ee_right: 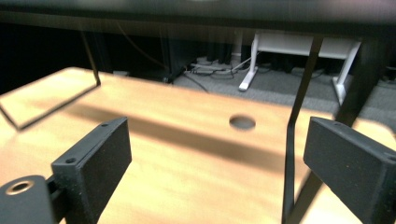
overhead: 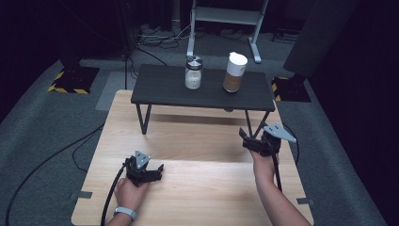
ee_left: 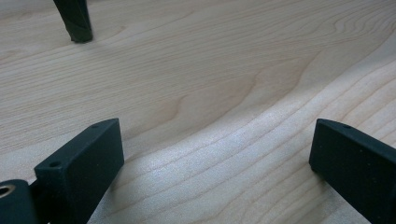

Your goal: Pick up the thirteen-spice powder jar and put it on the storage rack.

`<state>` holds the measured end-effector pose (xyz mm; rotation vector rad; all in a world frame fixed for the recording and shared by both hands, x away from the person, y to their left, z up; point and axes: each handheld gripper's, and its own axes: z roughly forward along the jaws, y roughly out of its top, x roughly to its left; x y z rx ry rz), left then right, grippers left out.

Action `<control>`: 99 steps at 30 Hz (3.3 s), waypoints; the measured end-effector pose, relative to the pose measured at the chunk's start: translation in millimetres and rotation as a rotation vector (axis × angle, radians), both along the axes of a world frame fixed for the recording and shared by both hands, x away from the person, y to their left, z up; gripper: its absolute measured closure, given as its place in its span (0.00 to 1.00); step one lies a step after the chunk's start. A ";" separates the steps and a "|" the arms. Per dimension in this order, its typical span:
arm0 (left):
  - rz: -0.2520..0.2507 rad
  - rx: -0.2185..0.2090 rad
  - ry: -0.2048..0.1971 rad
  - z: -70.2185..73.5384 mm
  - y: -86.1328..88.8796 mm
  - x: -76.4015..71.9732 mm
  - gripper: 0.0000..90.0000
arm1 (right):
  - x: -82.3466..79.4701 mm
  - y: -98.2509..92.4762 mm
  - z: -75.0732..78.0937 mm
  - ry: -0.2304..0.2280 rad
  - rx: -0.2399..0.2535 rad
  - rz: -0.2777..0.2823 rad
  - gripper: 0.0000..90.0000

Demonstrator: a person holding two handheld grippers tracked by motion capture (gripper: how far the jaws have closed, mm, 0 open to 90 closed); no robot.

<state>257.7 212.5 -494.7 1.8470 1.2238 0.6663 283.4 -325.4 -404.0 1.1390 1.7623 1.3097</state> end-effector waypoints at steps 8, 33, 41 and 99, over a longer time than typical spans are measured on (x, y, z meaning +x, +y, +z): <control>0.000 0.000 0.001 0.1 -0.5 -0.8 0.03 | -13.0 -29.4 -52.6 0.106 0.004 -0.007 0.06; 0.000 0.000 0.000 -0.1 -0.5 -0.9 0.03 | 1.3 -14.2 -80.9 0.277 -0.129 -0.057 0.02; -0.001 0.000 0.000 0.0 -0.5 -0.5 0.03 | 3.5 -13.0 -81.0 0.276 -0.130 -0.053 0.02; -0.009 0.000 0.001 0.0 0.8 -1.0 0.03 | 5.2 -14.0 -80.8 0.277 -0.131 -0.042 0.03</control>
